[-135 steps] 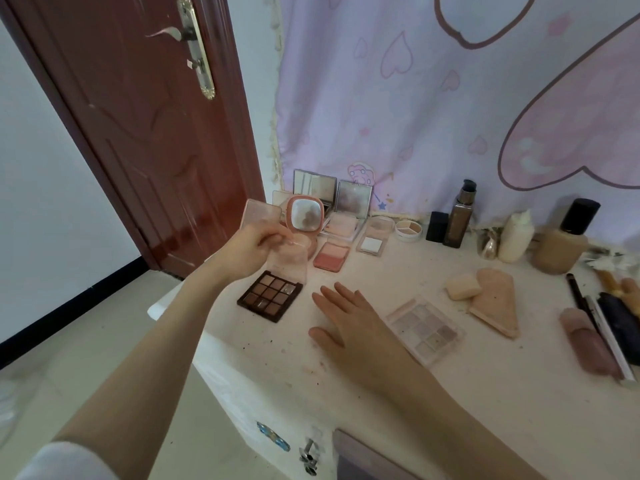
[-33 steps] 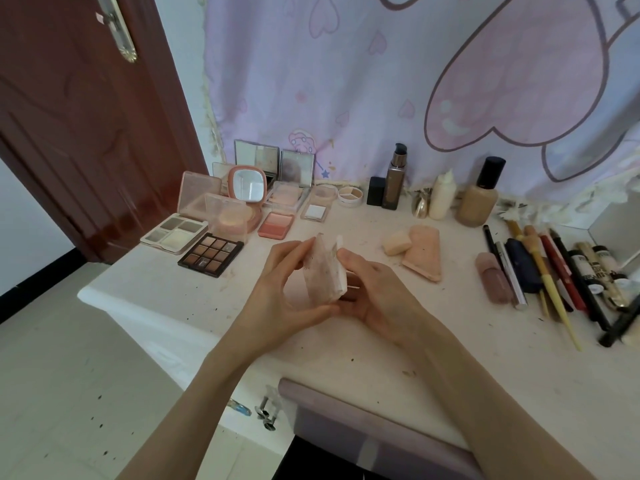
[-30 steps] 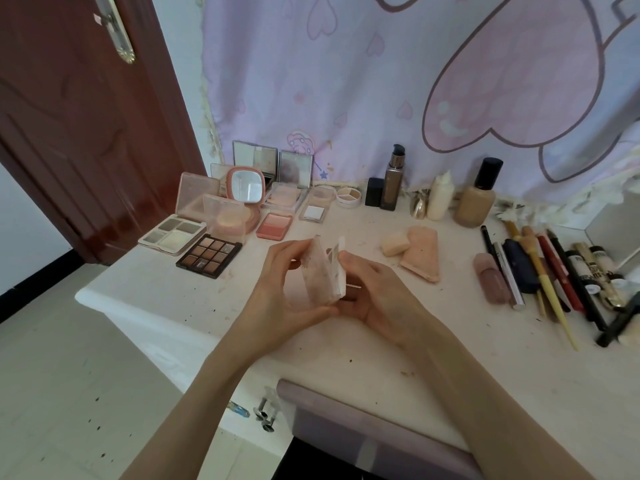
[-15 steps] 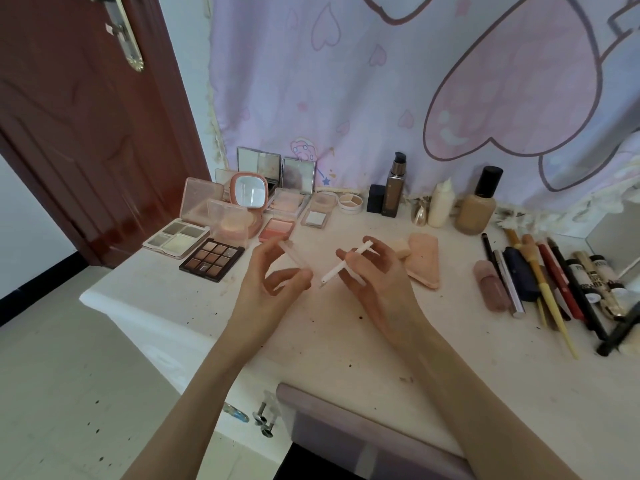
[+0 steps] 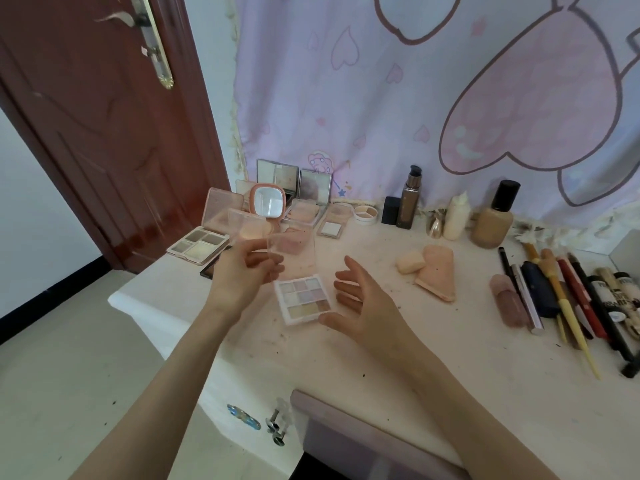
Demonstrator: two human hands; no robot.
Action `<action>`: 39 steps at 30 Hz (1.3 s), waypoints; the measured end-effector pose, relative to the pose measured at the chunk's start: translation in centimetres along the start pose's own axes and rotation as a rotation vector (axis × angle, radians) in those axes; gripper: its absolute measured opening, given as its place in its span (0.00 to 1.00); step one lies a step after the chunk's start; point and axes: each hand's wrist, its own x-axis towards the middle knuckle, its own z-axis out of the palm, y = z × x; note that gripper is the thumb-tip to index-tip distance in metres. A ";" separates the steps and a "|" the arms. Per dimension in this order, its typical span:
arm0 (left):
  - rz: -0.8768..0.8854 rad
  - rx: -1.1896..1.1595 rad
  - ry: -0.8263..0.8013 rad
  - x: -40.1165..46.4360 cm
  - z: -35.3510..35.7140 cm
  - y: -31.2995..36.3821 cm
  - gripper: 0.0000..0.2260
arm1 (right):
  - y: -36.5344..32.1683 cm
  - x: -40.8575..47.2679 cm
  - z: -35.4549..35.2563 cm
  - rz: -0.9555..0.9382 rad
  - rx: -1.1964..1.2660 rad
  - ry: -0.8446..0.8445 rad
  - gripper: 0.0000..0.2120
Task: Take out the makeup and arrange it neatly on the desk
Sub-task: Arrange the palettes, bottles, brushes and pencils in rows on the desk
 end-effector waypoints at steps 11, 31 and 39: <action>0.122 0.453 0.130 1.9 -0.1 -0.3 0.15 | 0.3 0.0 1.0 -0.197 -0.773 -0.182 0.28; 0.189 0.795 0.085 -5.1 0.4 -3.2 0.43 | 0.6 0.0 1.4 -0.239 -0.932 -0.250 0.24; 0.207 0.789 0.147 -4.2 -0.1 -3.8 0.38 | 0.6 -0.2 1.4 -0.235 -0.944 -0.251 0.23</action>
